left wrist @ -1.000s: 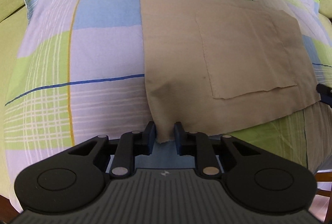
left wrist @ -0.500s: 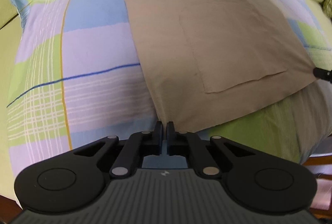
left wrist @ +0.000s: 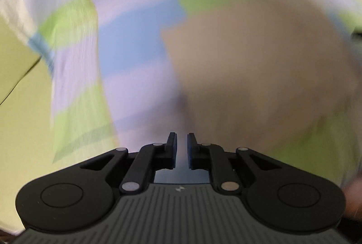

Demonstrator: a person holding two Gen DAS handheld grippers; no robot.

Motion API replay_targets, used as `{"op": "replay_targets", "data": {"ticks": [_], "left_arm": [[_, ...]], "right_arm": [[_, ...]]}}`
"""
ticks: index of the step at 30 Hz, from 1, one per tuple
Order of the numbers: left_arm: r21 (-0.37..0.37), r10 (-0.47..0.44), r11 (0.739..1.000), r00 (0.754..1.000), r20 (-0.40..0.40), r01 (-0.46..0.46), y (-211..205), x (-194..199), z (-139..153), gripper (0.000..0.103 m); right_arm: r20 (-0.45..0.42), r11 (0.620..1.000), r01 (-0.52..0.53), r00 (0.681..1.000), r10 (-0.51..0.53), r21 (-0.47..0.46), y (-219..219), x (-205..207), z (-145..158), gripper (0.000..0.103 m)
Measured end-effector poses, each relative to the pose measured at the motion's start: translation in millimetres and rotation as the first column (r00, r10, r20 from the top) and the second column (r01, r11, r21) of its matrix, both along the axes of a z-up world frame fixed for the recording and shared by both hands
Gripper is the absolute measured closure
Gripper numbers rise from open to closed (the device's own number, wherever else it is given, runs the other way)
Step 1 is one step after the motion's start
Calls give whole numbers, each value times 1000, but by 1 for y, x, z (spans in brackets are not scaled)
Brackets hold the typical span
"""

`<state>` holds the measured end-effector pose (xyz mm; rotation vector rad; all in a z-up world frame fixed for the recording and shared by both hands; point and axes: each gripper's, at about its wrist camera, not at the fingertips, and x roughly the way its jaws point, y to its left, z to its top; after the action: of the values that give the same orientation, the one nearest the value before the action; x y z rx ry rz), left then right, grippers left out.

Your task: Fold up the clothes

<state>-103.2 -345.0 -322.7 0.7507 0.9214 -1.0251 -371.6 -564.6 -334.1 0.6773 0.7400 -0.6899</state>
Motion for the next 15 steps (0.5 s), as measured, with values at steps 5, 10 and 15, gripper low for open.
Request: {"op": "replay_targets", "data": {"ticks": [5, 10, 15], "left_arm": [[-59, -36, 998, 999, -9, 35, -59, 12, -31, 88], [-38, -18, 999, 996, 88, 21, -55, 30, -39, 84], [-112, 46, 993, 996, 75, -37, -52, 44, -24, 86]], "right_arm": [[114, 989, -141, 984, 137, 34, -17, 51, -25, 90], [11, 998, -64, 998, 64, -27, -46, 54, -43, 103], [26, 996, -19, 999, 21, -83, -50, 50, -22, 97]]}}
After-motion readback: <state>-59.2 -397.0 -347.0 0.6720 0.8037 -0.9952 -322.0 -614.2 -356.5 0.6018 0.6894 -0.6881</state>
